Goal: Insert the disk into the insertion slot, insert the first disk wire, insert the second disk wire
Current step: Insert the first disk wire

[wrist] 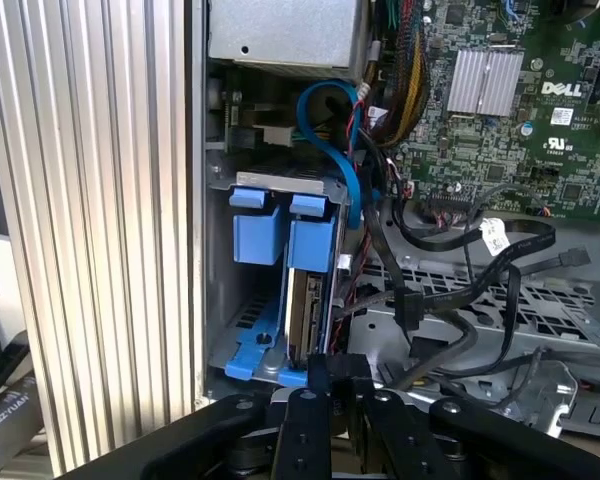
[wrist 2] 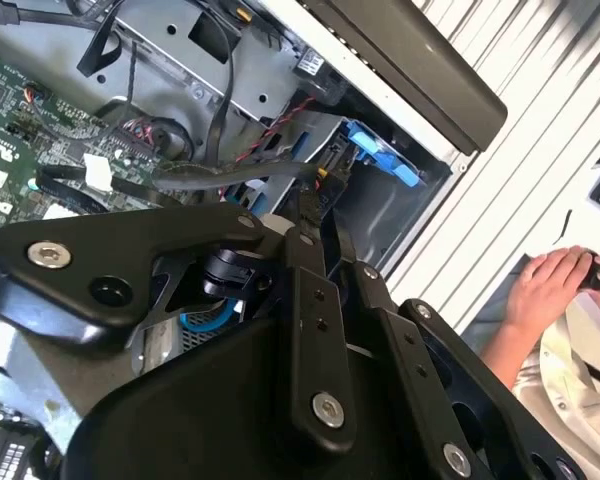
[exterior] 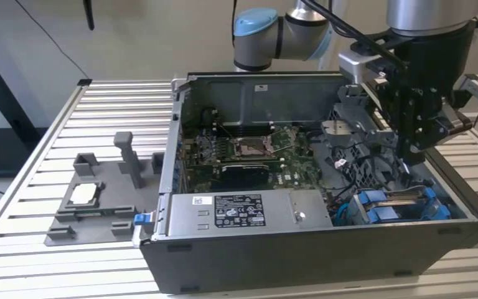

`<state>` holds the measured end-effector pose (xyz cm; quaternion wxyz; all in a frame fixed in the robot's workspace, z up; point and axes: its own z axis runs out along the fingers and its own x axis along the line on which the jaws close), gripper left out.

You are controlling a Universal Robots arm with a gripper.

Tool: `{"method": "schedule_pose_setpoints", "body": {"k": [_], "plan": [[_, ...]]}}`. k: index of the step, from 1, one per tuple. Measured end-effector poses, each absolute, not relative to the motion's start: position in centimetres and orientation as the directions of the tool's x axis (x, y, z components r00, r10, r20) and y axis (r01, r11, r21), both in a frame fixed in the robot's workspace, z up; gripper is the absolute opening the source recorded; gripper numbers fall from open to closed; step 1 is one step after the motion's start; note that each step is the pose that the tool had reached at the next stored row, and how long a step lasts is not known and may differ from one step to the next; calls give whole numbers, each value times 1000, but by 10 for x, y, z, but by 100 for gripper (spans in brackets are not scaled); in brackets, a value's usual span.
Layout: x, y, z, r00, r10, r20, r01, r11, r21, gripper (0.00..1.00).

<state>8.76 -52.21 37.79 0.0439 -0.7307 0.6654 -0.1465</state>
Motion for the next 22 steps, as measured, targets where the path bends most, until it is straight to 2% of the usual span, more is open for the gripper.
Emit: {"method": "schedule_pose_setpoints", "body": {"k": [10,13,18,22], "plan": [[89,-523,377,68,-986,154,-963,-105,-248,19],[89,-523,376,66,-990,122,-964,-95,-247,19],[89,-524,376,65,-997,34,-966,-72,-250,19],[93,-530,376,66,-997,28,-973,-71,-217,19]]}}
